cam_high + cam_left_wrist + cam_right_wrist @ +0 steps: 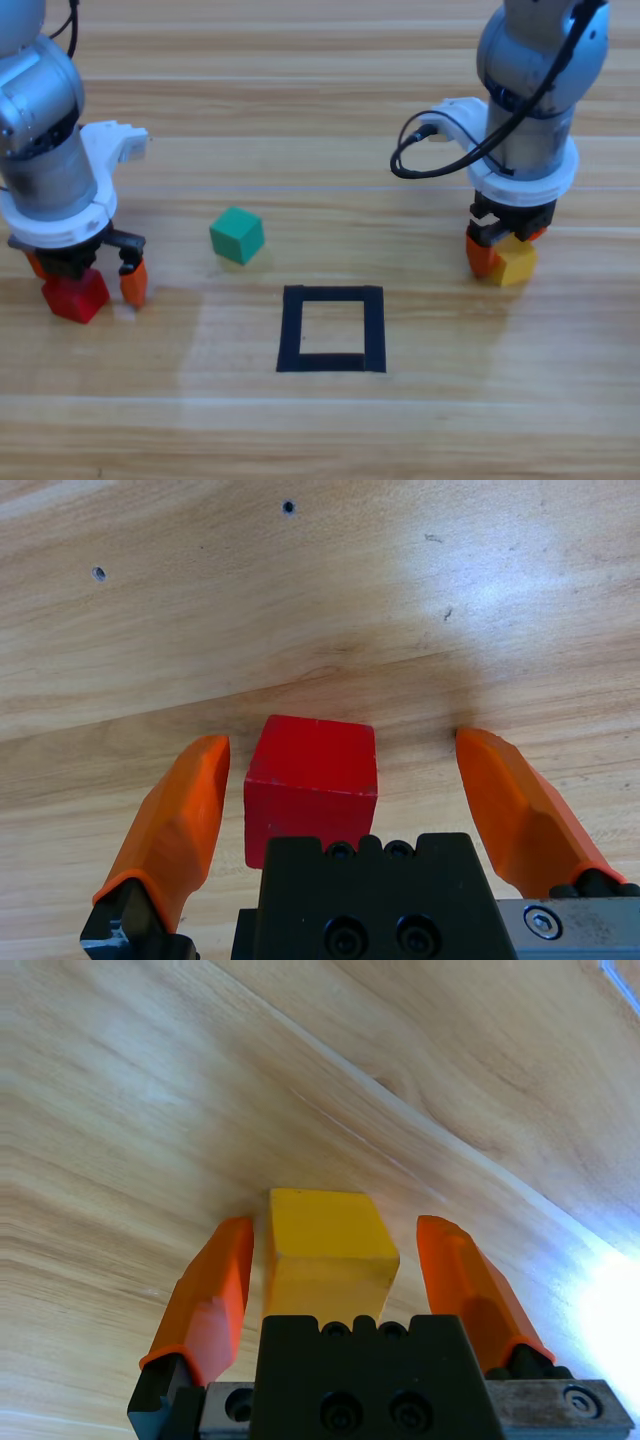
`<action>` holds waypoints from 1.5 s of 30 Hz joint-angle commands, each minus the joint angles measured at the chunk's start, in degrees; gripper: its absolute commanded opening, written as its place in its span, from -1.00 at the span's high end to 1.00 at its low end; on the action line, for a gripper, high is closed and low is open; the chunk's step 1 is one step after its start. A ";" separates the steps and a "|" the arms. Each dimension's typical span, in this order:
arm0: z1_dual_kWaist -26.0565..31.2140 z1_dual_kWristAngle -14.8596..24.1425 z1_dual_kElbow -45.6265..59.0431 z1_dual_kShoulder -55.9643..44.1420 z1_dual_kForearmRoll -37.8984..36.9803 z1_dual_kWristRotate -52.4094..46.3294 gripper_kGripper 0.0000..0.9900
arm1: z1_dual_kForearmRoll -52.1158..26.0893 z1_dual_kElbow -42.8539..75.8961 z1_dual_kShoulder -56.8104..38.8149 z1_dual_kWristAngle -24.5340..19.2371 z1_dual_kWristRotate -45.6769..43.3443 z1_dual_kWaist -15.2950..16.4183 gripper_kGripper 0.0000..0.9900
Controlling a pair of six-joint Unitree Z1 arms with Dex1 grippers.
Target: Stack the blocks in the rectangular block: red at the bottom, yellow in the middle, green on top
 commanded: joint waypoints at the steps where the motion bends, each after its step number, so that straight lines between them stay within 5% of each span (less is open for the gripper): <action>1: 2.55 -1.68 1.85 1.95 -1.33 0.73 -0.94 | 1.93 -0.56 4.39 2.49 -1.51 -1.57 0.19; 4: 4.22 -2.82 2.11 1.51 -1.42 1.43 -0.94 | 2.63 -0.83 4.13 3.80 -2.04 -1.84 0.69; 7: 6.33 -4.93 2.38 0.63 -1.51 2.40 -0.94 | 3.42 -0.83 2.99 5.91 -1.95 -3.33 0.97; 11: 9.31 -8.36 2.90 -1.04 -1.33 3.45 -0.95 | 3.77 0.32 -0.79 8.73 -1.86 -6.41 0.98; 18: 10.37 -10.03 3.17 -1.74 -1.16 3.98 -0.91 | 1.49 4.71 -9.23 8.99 -0.63 -6.67 0.98; 26: 9.14 -10.29 3.61 -2.36 -1.42 3.80 -0.32 | -0.53 7.70 -12.13 14.53 1.22 -6.67 0.98; 32: 8.35 -9.50 4.13 -4.21 -2.12 3.63 0.77 | -0.71 8.14 -11.69 14.97 7.10 -4.56 0.98; 39: 5.62 -8.80 2.64 -6.75 -2.12 -1.12 0.93 | -0.71 8.93 -12.04 14.97 15.45 -3.07 0.97; 45: -3.43 -4.05 0.53 -10.45 -2.03 -13.86 1.00 | -0.71 9.54 -13.10 13.47 20.11 -2.19 0.97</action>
